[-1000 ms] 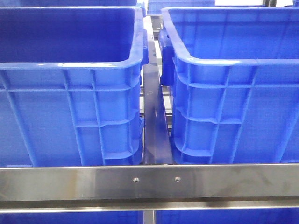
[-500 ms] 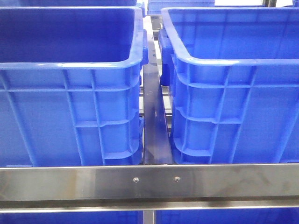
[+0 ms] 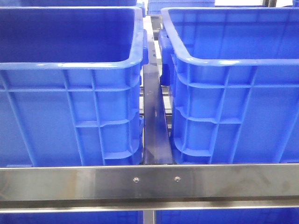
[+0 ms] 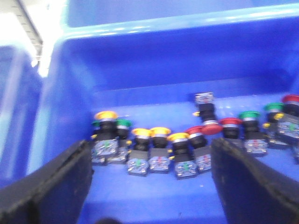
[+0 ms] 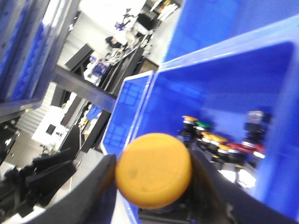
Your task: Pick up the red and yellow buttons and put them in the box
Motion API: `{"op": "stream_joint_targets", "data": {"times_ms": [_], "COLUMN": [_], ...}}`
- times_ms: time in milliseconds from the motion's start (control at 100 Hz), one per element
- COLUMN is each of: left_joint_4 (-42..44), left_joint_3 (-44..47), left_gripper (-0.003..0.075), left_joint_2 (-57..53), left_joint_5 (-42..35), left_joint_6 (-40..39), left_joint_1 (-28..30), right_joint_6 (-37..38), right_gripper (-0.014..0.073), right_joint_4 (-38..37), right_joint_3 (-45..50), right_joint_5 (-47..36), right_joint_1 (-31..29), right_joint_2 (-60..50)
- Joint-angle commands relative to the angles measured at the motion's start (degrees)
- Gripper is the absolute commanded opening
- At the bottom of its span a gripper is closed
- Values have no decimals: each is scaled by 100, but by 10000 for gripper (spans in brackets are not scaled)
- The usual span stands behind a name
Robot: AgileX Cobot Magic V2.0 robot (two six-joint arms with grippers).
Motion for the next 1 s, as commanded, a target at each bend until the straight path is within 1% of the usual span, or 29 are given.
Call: {"op": "stream_joint_targets", "data": {"times_ms": [0,170,450,520,570,610,640,660,710,720,760,780,790,810,820,990], "left_joint_4": [-62,-191,-273,-273,-273,-273,-273,-273,-273,-273,-273,-273,-273,-273,-273,-263], "left_joint_3": [237,970,2008,2209,2320,2401,2441,2478,2525,2534,2560,2557,2557,2562,2562,2603], "left_gripper": [484,483,482,461,418,359,299,273,166,166,73,35,35,-13,-22,-19], "left_joint_2": [-400,-1327,-2938,-3302,-3523,-3694,-3797,-3865,-4001,-4017,-4102,-4128,-4140,-4156,-4167,-4178], "left_joint_5": [-628,-851,-951,-950,-953,-953,-953,-953,-953,-953,-953,-953,-953,-953,-953,-963], "left_joint_6": [-63,-63,-63,-63,-63,-63,-63,-63,-63,-63,-63,-63,-63,-63,-63,-53], "left_joint_1": [96,107,107,107,107,107,107,107,107,107,107,107,107,107,107,107], "right_joint_6": [-74,-74,-74,-74,-74,-69,-69,-69,-41,-41,8,18,18,37,47,246], "right_gripper": [138,138,138,138,138,138,138,138,138,138,138,138,138,138,138,138], "right_joint_4": [373,332,174,121,92,73,67,62,56,50,29,20,14,14,6,-27], "right_joint_3": [-35,69,69,69,69,69,69,69,69,69,69,69,69,69,74,211], "right_joint_5": [305,338,324,278,231,211,197,197,181,176,145,129,120,103,95,-287], "right_joint_1": [-205,-530,-780,-875,-953,-1048,-1112,-1166,-1305,-1325,-1440,-1498,-1518,-1576,-1612,-1956], "right_joint_2": [-229,-229,-229,-229,-229,-229,-229,-229,-229,-229,-229,-229,-229,-222,-222,-211]}}
